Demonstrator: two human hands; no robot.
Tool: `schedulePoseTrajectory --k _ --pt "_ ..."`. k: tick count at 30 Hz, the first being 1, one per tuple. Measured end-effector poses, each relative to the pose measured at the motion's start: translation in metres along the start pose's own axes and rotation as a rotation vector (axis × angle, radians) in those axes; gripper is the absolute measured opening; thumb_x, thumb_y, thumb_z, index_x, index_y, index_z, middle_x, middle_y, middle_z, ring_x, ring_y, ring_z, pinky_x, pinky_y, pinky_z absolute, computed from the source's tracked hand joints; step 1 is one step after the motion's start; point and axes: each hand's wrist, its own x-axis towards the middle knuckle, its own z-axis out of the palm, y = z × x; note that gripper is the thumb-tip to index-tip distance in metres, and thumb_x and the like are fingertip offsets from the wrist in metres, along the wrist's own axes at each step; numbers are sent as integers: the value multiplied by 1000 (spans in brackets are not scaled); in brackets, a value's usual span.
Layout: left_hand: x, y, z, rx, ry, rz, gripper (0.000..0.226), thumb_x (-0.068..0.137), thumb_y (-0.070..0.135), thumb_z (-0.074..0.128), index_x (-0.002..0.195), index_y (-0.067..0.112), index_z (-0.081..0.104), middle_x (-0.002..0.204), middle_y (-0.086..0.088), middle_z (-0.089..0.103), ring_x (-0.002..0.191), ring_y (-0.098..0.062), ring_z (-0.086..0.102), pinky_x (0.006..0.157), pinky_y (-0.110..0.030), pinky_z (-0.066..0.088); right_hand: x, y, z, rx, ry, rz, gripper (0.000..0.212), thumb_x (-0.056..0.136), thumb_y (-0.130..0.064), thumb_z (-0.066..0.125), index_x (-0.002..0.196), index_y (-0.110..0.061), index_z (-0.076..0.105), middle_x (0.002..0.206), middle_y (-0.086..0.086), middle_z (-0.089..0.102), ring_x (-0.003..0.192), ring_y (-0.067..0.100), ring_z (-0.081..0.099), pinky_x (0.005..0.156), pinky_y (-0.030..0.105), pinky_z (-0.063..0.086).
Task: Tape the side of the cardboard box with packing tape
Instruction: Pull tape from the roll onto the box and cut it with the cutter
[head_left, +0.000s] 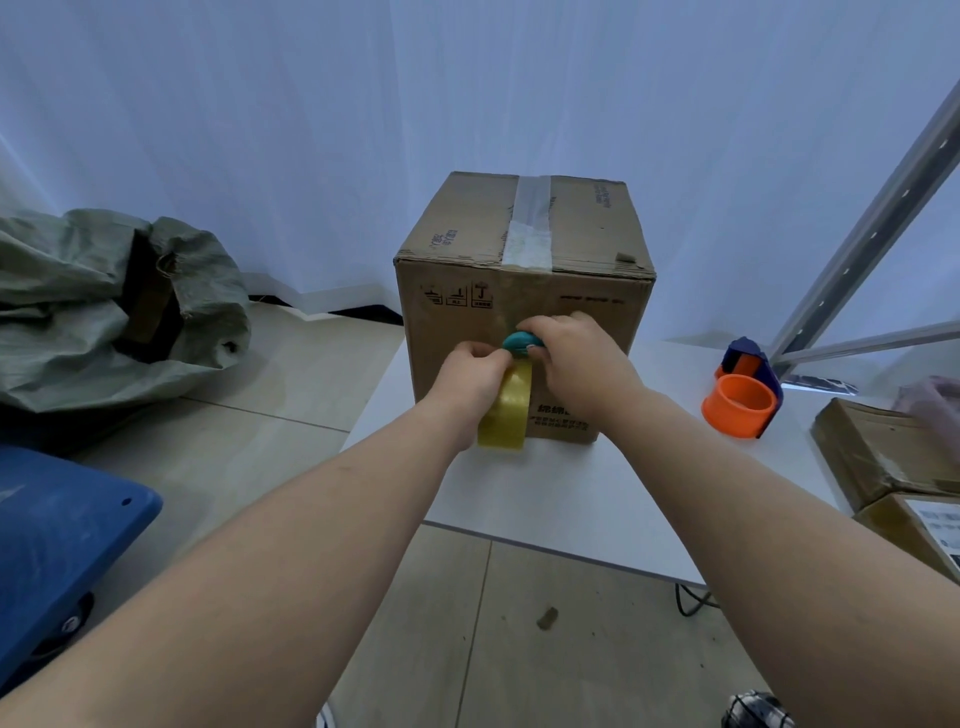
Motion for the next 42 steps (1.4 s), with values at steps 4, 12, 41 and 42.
schedulePoseTrajectory --k 4,12,41,42 --pt "-1 1 1 46 6 21 31 92 29 54 120 17 48 95 -4 52 92 -23 49 76 -35 41 0 -2 1 24 10 26 33 96 -12 46 129 -13 51 124 8 61 114 24 49 94 36 45" --pt "-8 -5 0 61 7 -73 17 91 25 57 95 11 48 79 -4 48 72 -19 47 63 -28 40 0 -2 7 63 75 39 31 96 -13 46 125 -10 54 117 11 64 108 27 54 89 36 46" --pt "-6 -17 8 49 82 75 14 100 29 41 103 17 48 79 3 49 68 -10 43 56 -24 34 -10 -12 -3 -53 -24 -57 14 94 -26 50 94 -16 40 86 -3 44 81 14 40 63 29 36" --pt "-5 -17 8 53 82 75 14 100 27 41 104 17 48 79 3 49 68 -10 43 56 -24 33 -9 -13 -1 -58 -25 -58 14 94 -26 50 94 -17 40 87 -3 45 81 14 40 63 29 37"
